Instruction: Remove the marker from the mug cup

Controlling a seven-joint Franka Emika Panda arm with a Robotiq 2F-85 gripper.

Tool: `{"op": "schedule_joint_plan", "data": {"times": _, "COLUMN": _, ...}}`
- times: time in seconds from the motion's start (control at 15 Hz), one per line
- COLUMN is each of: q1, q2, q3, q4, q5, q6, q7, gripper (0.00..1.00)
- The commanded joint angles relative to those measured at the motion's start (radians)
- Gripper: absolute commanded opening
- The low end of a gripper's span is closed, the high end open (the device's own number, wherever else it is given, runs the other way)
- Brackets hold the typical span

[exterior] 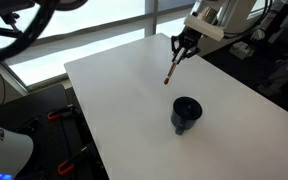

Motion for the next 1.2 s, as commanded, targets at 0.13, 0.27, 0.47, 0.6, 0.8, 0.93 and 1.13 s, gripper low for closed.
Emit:
{"op": "schedule_joint_plan", "data": {"times": 0.13, "q1": 0.011, "q2": 0.159, "q3": -0.007, "q4": 0.218, "q5": -0.021, "q6": -0.113, "q7": -0.041, "gripper": 0.05}}
{"op": "schedule_joint_plan", "data": {"times": 0.27, "q1": 0.009, "q2": 0.190, "q3": -0.010, "q4": 0.257, "q5": -0.020, "q6": -0.133, "q7": -0.044, "gripper": 0.05}}
{"op": "schedule_joint_plan", "data": {"times": 0.47, "q1": 0.005, "q2": 0.230, "q3": -0.012, "q4": 0.311, "q5": -0.015, "q6": -0.172, "q7": -0.043, "gripper": 0.28}}
{"op": "schedule_joint_plan", "data": {"times": 0.6, "q1": -0.001, "q2": 0.202, "q3": -0.005, "q4": 0.245, "q5": -0.007, "q6": -0.132, "q7": -0.018, "gripper": 0.29}}
{"op": "schedule_joint_plan", "data": {"times": 0.8, "q1": -0.002, "q2": 0.218, "q3": -0.005, "q4": 0.267, "q5": -0.007, "q6": -0.150, "q7": -0.018, "gripper": 0.47}}
{"op": "schedule_joint_plan", "data": {"times": 0.93, "q1": -0.002, "q2": 0.219, "q3": -0.005, "q4": 0.270, "q5": -0.007, "q6": -0.152, "q7": -0.018, "gripper": 0.47}}
{"op": "schedule_joint_plan", "data": {"times": 1.13, "q1": -0.002, "q2": 0.219, "q3": -0.005, "q4": 0.271, "q5": -0.007, "q6": -0.153, "q7": -0.018, "gripper": 0.47}}
